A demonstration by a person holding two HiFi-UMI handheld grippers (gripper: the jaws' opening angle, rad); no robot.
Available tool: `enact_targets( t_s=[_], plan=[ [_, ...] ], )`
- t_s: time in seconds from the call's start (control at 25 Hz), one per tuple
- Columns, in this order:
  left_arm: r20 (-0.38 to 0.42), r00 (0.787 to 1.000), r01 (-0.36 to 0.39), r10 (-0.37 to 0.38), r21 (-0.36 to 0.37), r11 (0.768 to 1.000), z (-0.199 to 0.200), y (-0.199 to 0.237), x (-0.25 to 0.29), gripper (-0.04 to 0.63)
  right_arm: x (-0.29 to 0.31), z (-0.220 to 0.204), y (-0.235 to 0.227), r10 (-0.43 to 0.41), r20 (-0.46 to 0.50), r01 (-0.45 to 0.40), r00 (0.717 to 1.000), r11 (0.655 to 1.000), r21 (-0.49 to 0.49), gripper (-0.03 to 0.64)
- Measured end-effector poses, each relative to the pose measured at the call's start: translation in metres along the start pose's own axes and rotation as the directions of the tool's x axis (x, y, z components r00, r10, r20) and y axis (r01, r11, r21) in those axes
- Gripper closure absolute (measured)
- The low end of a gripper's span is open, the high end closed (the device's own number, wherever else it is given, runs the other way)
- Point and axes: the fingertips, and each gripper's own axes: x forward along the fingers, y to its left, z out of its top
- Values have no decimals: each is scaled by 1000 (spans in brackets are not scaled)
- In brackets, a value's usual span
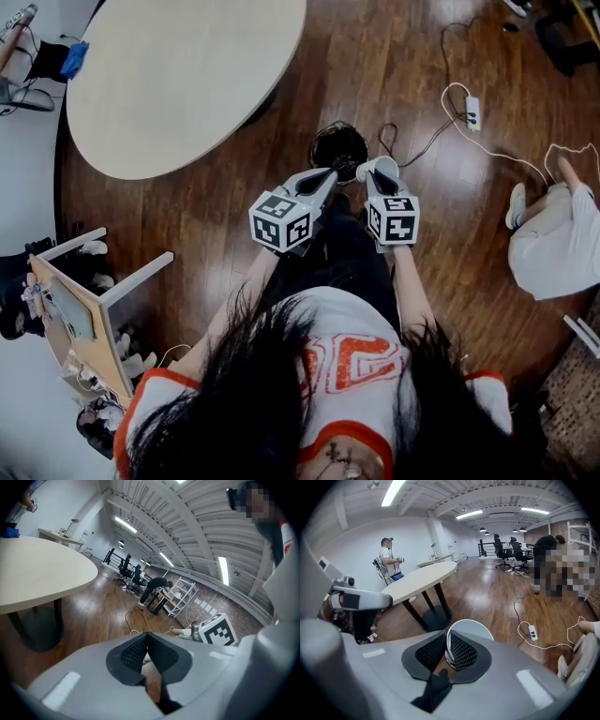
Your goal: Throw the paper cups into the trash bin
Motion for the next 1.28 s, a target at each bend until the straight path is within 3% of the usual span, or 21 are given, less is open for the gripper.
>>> enact_targets(
  t_s=[0.36,0.72,0.76,0.84,0.88,0.96,1.12,1.28],
  plan=[
    [40,998,-39,42,-89,995,-15,31,-4,595,129,-64,-19,27,-151,-38,988,997,-73,584],
    [56,998,-23,27,-86,996,-37,76,21,595,257,-150,-65,5,-345,-40,939,995,-93,584],
    [49,998,-29,33,-86,996,-41,80,22,595,265,-157,-68,13,-364,-46,931,996,-83,575],
    [39,998,-42,45,-88,995,-47,85,23,595,273,-168,-68,53,-405,-64,913,998,-15,472],
    [37,998,-48,51,-89,995,-48,87,21,595,273,-171,-66,80,-417,-72,906,997,35,461],
    [42,997,-59,63,-92,994,-47,88,12,595,267,-165,-64,96,-395,-62,914,993,99,462],
    [58,996,-65,72,-125,990,-34,82,-11,595,234,-130,-64,33,-290,-10,956,997,79,524],
    [67,996,-54,63,-127,990,-15,65,-27,595,186,-96,-51,56,-197,-35,979,994,108,582]
  ],
)
